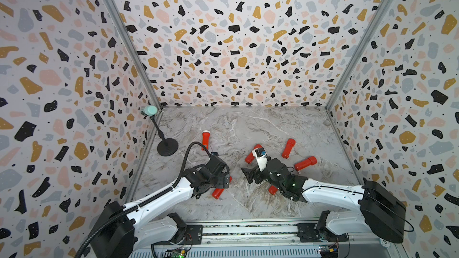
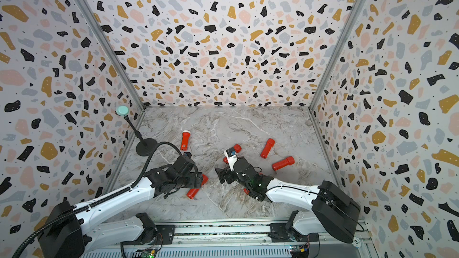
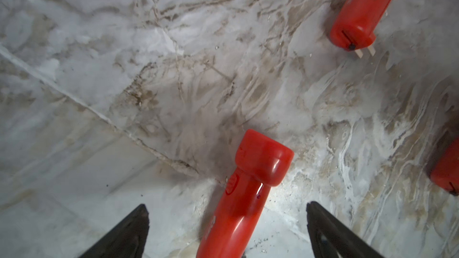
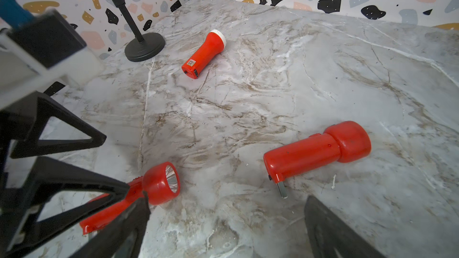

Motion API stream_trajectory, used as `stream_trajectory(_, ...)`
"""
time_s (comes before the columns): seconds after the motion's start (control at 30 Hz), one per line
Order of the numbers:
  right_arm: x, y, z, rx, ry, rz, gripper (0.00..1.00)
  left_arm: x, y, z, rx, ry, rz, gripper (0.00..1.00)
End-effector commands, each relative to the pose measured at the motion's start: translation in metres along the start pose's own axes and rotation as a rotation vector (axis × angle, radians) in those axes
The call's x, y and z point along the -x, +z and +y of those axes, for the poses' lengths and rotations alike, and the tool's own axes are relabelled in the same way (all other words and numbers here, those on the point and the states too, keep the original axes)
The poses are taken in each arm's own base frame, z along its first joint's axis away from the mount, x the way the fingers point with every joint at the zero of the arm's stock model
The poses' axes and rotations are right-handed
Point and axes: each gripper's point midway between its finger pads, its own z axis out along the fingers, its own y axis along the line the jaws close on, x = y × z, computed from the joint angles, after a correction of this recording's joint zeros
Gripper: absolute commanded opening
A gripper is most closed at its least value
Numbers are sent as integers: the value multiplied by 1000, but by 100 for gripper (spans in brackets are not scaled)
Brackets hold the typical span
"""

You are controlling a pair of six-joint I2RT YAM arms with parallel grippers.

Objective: Close the plug at the bottom of the flashlight
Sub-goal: Place the flashlight at the center of the board, then pick up the flashlight from the center of the board.

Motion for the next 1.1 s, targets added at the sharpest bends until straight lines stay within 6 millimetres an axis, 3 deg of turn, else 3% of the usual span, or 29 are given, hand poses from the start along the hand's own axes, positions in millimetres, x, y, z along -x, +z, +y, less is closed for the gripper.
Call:
stream_trajectory(0.0, 7, -5, 3, 22, 14, -11, 99, -13, -2, 1, 22, -12, 17, 98)
stream_trajectory(0.43, 8, -8, 11, 66, -17, 30, 99, -41, 18, -9, 83, 94, 86, 91)
stream_trajectory(0.7, 23, -35, 25, 175, -37, 18, 99, -43, 28, -5, 125, 123, 95, 86)
stream_trajectory(0.93, -12, -51, 61, 410, -64, 118, 99, -45, 35, -4, 154, 153, 119, 80)
stream_trajectory(1.07, -23, -46, 75, 445, -121, 160, 99, -44, 40, -4, 172, 175, 129, 78)
